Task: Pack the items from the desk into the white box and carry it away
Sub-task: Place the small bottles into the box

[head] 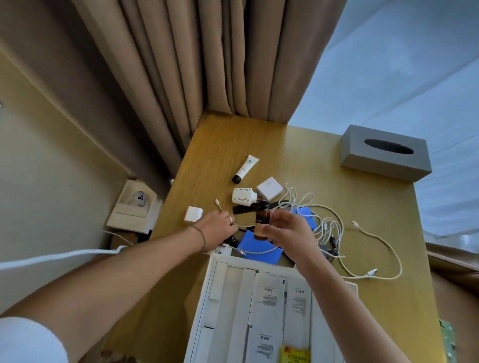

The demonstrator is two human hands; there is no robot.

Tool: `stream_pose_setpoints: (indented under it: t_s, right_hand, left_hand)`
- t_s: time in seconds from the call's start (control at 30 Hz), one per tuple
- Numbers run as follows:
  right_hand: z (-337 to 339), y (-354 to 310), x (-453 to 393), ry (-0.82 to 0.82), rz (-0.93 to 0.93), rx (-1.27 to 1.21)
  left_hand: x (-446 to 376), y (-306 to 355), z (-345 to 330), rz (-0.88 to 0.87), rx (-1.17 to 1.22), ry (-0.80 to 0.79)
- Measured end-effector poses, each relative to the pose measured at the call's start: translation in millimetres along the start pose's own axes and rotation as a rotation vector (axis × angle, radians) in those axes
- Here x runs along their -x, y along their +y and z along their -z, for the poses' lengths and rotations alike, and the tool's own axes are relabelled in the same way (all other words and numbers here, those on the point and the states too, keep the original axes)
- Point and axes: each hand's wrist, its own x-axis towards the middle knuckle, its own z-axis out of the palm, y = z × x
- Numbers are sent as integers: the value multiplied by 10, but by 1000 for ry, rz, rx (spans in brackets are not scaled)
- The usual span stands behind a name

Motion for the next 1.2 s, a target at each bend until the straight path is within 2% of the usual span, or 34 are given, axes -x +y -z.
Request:
stream_pose_setpoints:
  t_s: [0.13, 0.3, 0.5, 0.63, 0.83, 1.03, 1.2]
  right_hand:
    - [-37, 0, 122, 9, 16, 3]
    - [-139, -36, 307, 26, 75, -25]
    - [-234, 7, 554, -60, 219, -8]
    - [-319, 96, 740, -96, 237, 15]
    - [-536, 551, 992, -216, 72, 89]
    - [-774, 1011, 1054, -220, -42, 420]
    - [-949, 1277, 1045, -260, -38, 646]
  left_hand:
    - [37, -16, -72, 55, 163, 52]
    - [218, -22, -4, 292, 554, 232]
    - [546, 106, 281, 466, 900, 436]
    - [834, 265, 488, 528, 1084, 574]
    - [1269, 517, 561, 568, 1253, 635]
    - [1553, 718, 437, 595, 1268, 602]
    - [1689, 821, 375, 630, 1297, 629]
